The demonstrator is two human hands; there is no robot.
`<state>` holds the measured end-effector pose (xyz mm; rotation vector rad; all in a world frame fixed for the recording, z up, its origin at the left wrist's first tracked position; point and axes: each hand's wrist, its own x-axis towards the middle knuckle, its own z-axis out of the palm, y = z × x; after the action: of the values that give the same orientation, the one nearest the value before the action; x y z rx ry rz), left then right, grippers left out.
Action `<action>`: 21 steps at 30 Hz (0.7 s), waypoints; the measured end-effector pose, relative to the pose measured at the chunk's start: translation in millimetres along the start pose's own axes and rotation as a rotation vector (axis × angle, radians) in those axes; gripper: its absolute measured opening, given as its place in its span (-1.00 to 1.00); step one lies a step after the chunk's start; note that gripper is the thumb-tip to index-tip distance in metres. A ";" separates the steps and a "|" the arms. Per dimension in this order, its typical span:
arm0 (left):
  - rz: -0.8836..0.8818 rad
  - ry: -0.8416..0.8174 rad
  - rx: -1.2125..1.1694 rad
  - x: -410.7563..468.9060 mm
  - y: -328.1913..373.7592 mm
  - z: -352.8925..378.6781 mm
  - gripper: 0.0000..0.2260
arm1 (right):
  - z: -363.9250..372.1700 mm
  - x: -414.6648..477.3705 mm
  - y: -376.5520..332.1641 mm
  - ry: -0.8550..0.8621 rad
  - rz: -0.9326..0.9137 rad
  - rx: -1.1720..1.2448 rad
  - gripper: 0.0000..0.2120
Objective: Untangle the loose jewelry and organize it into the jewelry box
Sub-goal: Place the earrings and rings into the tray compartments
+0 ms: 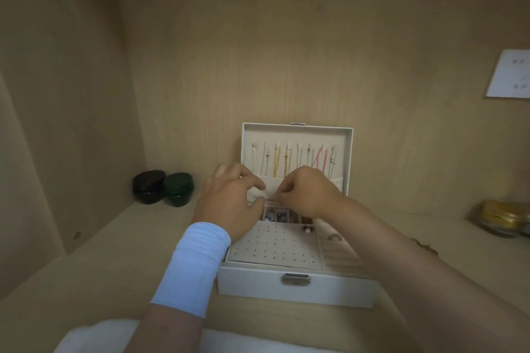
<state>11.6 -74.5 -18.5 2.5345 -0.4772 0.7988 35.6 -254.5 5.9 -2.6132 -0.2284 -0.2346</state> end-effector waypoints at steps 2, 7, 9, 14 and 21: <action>0.046 -0.001 -0.075 0.7 18.6 0.5 -0.83 | -24.1 -15.2 19.3 0.048 -0.013 0.062 -0.91; 0.139 -0.148 -0.225 10.6 85.4 18.0 -0.84 | -79.5 -55.9 92.6 0.153 0.023 0.060 -0.90; 0.137 -0.242 -0.272 18.9 113.3 31.8 -0.84 | -93.9 -70.4 126.8 0.163 0.103 0.043 -0.88; 0.143 -0.463 -0.237 37.6 171.6 72.1 -0.82 | -96.6 -88.5 190.3 0.107 0.268 -0.094 -0.88; 0.137 -0.792 0.100 66.1 212.2 131.1 -0.69 | -82.2 -88.8 214.3 -0.025 0.250 -0.129 -0.88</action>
<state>28.3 -331.9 -11.2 2.8632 -0.8712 -0.1935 -17.0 -490.0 -42.3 -2.7399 0.1094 -0.1330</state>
